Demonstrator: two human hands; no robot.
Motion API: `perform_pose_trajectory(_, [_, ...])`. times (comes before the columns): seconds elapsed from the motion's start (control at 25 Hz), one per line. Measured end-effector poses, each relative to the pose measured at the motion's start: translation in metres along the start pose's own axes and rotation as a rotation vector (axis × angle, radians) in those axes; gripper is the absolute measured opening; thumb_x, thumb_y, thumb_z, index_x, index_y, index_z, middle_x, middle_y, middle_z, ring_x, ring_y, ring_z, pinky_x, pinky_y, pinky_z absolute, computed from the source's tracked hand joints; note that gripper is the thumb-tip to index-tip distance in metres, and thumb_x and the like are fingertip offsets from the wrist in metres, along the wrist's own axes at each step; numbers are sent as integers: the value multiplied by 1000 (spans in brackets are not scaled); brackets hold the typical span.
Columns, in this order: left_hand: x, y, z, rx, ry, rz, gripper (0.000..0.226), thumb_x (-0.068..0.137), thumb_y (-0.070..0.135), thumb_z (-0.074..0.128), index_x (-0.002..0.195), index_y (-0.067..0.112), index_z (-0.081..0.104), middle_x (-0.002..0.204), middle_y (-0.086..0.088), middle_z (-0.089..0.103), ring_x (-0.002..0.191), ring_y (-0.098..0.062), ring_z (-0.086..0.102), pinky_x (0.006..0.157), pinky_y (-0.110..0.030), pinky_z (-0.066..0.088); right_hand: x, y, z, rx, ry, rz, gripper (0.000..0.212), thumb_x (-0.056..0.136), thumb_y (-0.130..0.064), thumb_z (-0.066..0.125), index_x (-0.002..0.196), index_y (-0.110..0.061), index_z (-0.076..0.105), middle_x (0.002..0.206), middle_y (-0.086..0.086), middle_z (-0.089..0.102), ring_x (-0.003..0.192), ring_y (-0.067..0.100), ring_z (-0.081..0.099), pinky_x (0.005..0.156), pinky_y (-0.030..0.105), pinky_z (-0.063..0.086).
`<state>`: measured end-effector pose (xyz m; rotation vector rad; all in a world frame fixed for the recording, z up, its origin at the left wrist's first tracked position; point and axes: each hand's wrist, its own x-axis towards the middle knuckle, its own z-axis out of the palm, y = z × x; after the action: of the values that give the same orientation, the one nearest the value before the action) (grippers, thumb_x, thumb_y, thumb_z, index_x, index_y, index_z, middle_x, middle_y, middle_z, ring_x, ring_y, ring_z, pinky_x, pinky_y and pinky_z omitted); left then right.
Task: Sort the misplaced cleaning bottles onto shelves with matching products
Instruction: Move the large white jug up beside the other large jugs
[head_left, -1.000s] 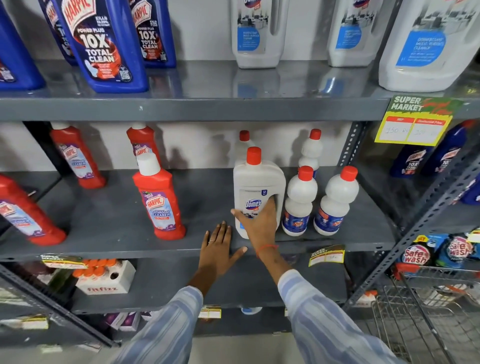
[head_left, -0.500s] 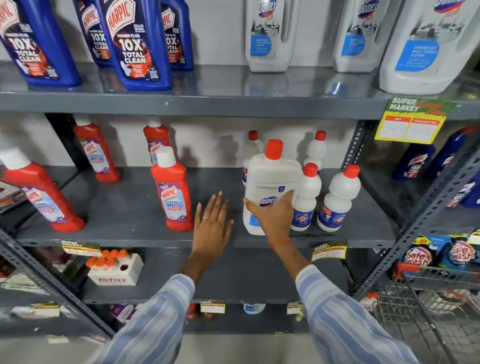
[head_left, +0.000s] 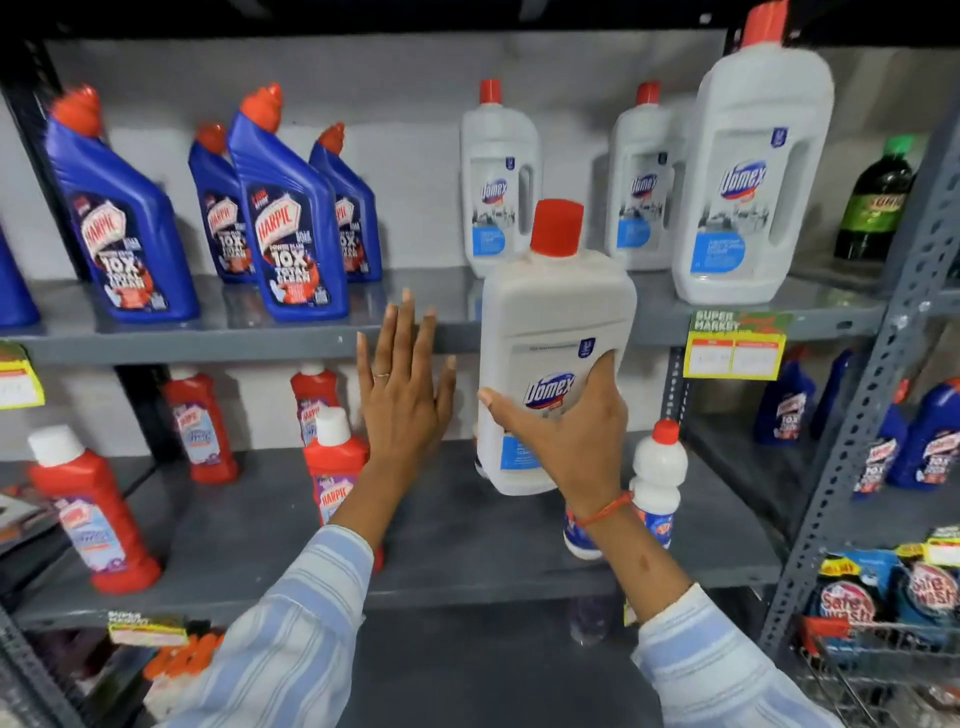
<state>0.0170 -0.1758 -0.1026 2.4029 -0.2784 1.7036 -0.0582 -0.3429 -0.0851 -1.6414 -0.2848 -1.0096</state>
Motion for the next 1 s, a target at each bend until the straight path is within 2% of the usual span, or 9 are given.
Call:
perform_pose_trajectory(0.08, [15, 0, -2, 34, -44, -7, 54, 95, 37, 37, 143, 14, 32, 152, -15, 32, 142, -25, 21, 117, -43, 4, 31, -22, 4, 4, 15, -44, 86, 45, -67, 76, 109, -19, 45, 96, -17, 59, 86, -3, 56, 74, -2, 42])
perform_pose_trajectory(0.16, [23, 0, -2, 78, -91, -21, 54, 96, 39, 34, 143, 13, 35, 152, -15, 32, 142, -28, 26, 117, -43, 7, 61, -41, 9, 6, 34, -57, 82, 45, -66, 77, 104, -19, 46, 92, -17, 60, 81, -2, 58, 74, 5, 46])
perform_pose_trajectory(0.28, [28, -4, 0, 132, -130, -10, 56, 95, 43, 30, 143, 15, 36, 152, -15, 32, 141, -29, 27, 117, -44, 5, 101, -59, 21, 16, 72, -92, 74, 49, -59, 81, 100, -19, 46, 85, -13, 63, 68, -12, 57, 58, -3, 40])
perform_pose_trajectory(0.32, [29, -5, 0, 141, -138, -9, 57, 95, 44, 28, 144, 16, 35, 152, -14, 32, 141, -29, 26, 117, -43, 3, 112, -63, 26, 13, 84, -101, 73, 51, -58, 81, 101, -17, 47, 86, -10, 64, 67, -11, 56, 57, -3, 40])
perform_pose_trajectory(0.36, [29, -6, 1, 146, -145, -12, 57, 95, 46, 26, 144, 17, 32, 153, -13, 31, 142, -28, 25, 117, -42, 1, 121, -66, 31, 10, 91, -100, 74, 52, -59, 81, 102, -16, 47, 88, -7, 66, 68, -7, 58, 61, 0, 43])
perform_pose_trajectory(0.48, [28, -7, 2, 149, -174, -22, 58, 98, 49, 16, 146, 18, 29, 154, -11, 29, 142, -28, 24, 117, -40, -2, 143, -71, 47, -16, 80, -87, 78, 54, -59, 80, 108, -13, 48, 98, 1, 70, 81, 12, 65, 76, 30, 56])
perform_pose_trajectory(0.52, [28, -7, 2, 149, -181, -23, 59, 98, 50, 13, 146, 18, 29, 154, -11, 29, 142, -28, 24, 117, -39, -2, 149, -69, 53, -33, 71, -94, 79, 54, -57, 80, 110, -12, 47, 102, 4, 69, 84, 15, 65, 77, 33, 56])
perform_pose_trajectory(0.72, [28, -9, 6, 128, -175, -29, 59, 98, 52, 12, 146, 21, 27, 154, -9, 29, 142, -26, 23, 118, -38, -4, 165, -52, 72, -87, 48, -71, 80, 59, -57, 78, 115, -10, 45, 109, 6, 67, 85, 17, 63, 74, 29, 54])
perform_pose_trajectory(1.0, [28, -8, 6, 112, -159, -33, 60, 98, 52, 14, 144, 19, 33, 153, -9, 32, 142, -26, 23, 118, -36, -6, 171, -39, 88, -104, 25, -57, 87, 65, -56, 74, 128, -9, 39, 120, 9, 62, 99, 24, 64, 81, 31, 54])
